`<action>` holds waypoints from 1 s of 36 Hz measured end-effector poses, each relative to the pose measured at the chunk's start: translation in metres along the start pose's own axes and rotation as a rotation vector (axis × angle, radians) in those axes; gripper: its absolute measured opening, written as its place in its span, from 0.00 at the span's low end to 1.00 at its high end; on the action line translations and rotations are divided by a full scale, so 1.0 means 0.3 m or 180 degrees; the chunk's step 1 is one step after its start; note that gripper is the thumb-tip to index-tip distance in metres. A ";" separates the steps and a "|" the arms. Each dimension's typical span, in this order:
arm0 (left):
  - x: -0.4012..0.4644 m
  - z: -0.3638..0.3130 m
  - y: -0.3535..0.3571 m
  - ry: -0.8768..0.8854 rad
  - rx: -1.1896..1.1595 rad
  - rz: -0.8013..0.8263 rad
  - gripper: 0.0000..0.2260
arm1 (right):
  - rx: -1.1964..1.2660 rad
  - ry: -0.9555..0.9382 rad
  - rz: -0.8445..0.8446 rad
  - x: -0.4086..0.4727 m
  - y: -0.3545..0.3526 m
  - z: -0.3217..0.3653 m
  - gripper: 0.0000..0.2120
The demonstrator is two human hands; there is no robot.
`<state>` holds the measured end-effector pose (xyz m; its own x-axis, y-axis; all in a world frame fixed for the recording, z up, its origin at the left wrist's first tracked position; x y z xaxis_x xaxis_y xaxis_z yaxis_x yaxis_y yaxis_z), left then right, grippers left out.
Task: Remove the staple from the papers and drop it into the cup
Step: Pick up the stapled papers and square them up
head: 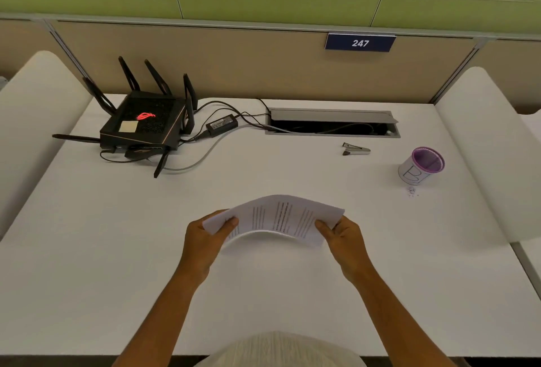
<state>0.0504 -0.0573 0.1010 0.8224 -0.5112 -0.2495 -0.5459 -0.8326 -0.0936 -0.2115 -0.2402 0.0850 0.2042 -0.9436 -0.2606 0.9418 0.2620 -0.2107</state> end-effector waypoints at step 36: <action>-0.083 0.122 -0.066 -0.0955 -0.0944 -0.0505 0.16 | 0.1499 0.0949 0.0682 -0.003 0.040 -0.059 0.21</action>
<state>0.0348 -0.0202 0.0737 0.7857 -0.3242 -0.5269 -0.3113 -0.9432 0.1161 -0.2051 -0.2327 0.0661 0.3830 -0.7643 -0.5188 0.9189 0.2579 0.2984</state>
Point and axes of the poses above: each hand's wrist, its own x-axis towards the middle knuckle, its own y-axis out of the palm, z = x × y, the point moved 4 cm from there along x, towards the middle knuckle, and after that the axes turned 11 degrees about -z, right-handed, at the moved point
